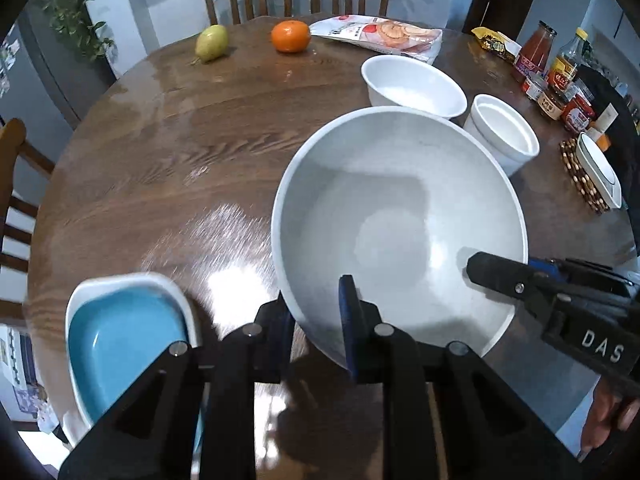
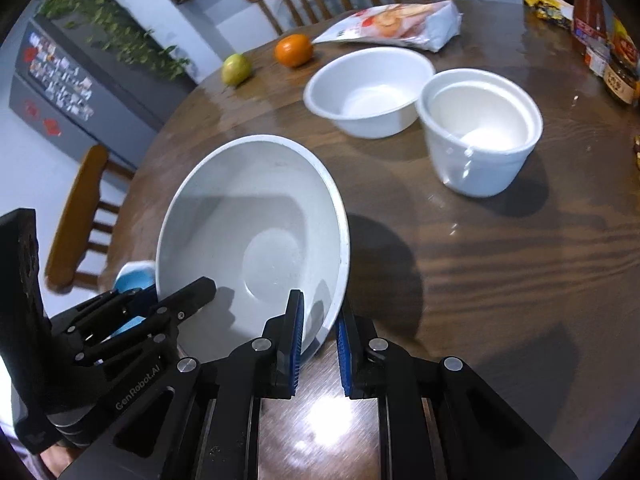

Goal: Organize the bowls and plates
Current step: 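Lift the large white bowl with the left gripper toward the plate stack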

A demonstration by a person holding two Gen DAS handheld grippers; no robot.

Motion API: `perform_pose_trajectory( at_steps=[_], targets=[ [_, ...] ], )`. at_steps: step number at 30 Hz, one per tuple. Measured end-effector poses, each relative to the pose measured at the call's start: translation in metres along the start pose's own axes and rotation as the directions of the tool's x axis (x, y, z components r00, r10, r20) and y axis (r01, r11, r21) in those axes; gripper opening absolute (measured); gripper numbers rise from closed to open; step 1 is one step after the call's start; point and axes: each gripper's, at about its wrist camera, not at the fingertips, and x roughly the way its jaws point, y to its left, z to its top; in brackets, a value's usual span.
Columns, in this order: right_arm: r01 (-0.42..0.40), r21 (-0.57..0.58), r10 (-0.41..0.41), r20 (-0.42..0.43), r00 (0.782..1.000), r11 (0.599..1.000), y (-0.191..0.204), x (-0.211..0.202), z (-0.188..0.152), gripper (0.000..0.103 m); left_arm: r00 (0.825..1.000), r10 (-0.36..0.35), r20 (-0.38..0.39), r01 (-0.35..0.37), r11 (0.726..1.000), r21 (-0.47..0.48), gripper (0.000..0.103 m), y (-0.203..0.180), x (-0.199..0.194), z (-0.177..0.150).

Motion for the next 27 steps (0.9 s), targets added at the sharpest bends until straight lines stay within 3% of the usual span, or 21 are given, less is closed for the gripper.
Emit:
perform_pose_trajectory(
  at_steps=[7,8,10,12,16,21,27],
  targets=[
    [-0.017,-0.028,0.016,-0.055,0.998,0.999,0.015,0.007,-0.012,0.017,0.999,-0.001,-0.033,0.0,0.999,-0.043,0.024,0.013,-0.003,-0.023],
    [-0.02,-0.024,0.018,-0.059,0.998,1.0,0.016,0.008,-0.013,0.017,0.999,0.0,-0.037,-0.002,0.999,-0.049,0.028,0.014,-0.003,-0.025],
    [0.0,-0.031,-0.002,-0.057,0.998,1.0,0.017,0.009,-0.012,0.017,0.999,0.01,-0.032,-0.012,0.998,-0.056,0.059,0.015,-0.004,-0.026],
    [0.04,-0.052,-0.042,-0.038,0.998,0.998,0.018,0.006,-0.011,0.021,1.0,0.025,-0.009,-0.026,0.998,-0.057,0.071,0.015,-0.01,-0.027],
    [0.063,-0.072,-0.061,0.024,0.998,0.995,0.017,-0.009,-0.008,0.032,0.998,0.047,0.038,-0.044,0.997,-0.065,0.073,0.017,-0.021,-0.025],
    [0.076,-0.069,-0.069,0.1,0.993,0.995,0.009,-0.03,-0.003,0.038,0.993,0.068,0.094,-0.061,0.995,-0.074,0.082,0.016,-0.035,-0.022],
    [0.105,-0.065,-0.094,0.143,0.985,0.992,0.006,-0.04,-0.002,0.045,0.988,0.082,0.13,-0.075,0.995,-0.059,0.084,0.01,-0.046,-0.019]
  ],
)
